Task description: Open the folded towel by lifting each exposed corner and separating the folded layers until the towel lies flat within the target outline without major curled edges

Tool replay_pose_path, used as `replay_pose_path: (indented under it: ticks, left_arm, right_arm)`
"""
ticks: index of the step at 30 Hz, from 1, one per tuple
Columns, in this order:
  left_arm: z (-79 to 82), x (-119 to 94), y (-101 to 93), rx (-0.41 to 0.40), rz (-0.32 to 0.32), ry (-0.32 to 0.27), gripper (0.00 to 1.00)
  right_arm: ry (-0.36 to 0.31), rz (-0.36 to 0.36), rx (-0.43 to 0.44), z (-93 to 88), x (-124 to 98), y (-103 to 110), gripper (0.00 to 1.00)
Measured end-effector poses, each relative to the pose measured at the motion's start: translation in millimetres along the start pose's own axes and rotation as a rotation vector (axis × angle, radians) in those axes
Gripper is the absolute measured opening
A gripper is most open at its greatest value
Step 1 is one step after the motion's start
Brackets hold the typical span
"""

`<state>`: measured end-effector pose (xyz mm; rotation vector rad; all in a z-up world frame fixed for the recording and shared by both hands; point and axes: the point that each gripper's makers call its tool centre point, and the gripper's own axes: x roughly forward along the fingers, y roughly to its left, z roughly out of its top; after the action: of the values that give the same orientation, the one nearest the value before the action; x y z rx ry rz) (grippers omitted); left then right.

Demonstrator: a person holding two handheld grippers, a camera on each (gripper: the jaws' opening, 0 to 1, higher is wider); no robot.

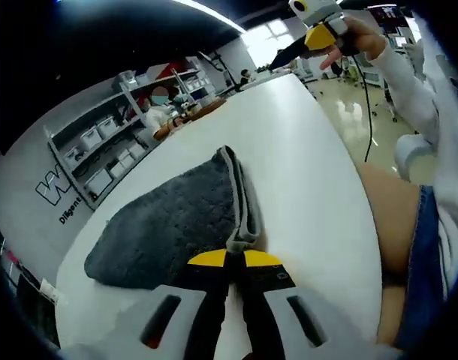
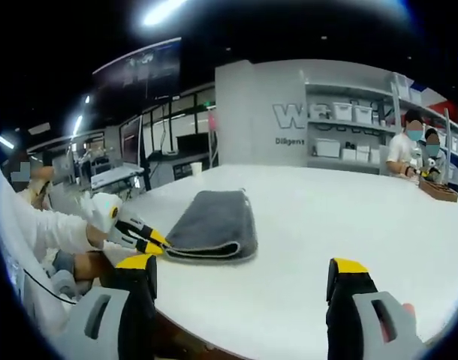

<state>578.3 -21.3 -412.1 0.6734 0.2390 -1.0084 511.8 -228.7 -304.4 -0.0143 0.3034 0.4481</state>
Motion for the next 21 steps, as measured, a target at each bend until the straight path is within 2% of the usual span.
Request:
replay_pose_path:
  ticks: [3, 10, 17, 21]
  left_arm:
    - [-6.1, -7.0, 4.2, -0.078, 0.014, -0.002, 0.05]
    - [-26.4, -30.2, 17.8, -0.203, 0.074, 0.003, 0.05]
    - [-48.2, -53.2, 33.4, -0.287, 0.148, 0.026, 0.05]
    - [-53.1, -60.8, 37.7, -0.302, 0.175, 0.034, 0.05]
  right_arm:
    - [0.004, 0.005, -0.002, -0.8, 1.0, 1.3, 0.94]
    - [0.02, 0.002, -0.022, -4.3, 1.8, 1.0, 0.93]
    - [0.029, 0.011, -0.026, -5.6, 4.1, 4.8, 0.93]
    - [0.033, 0.015, -0.025, -5.6, 4.7, 5.8, 0.93]
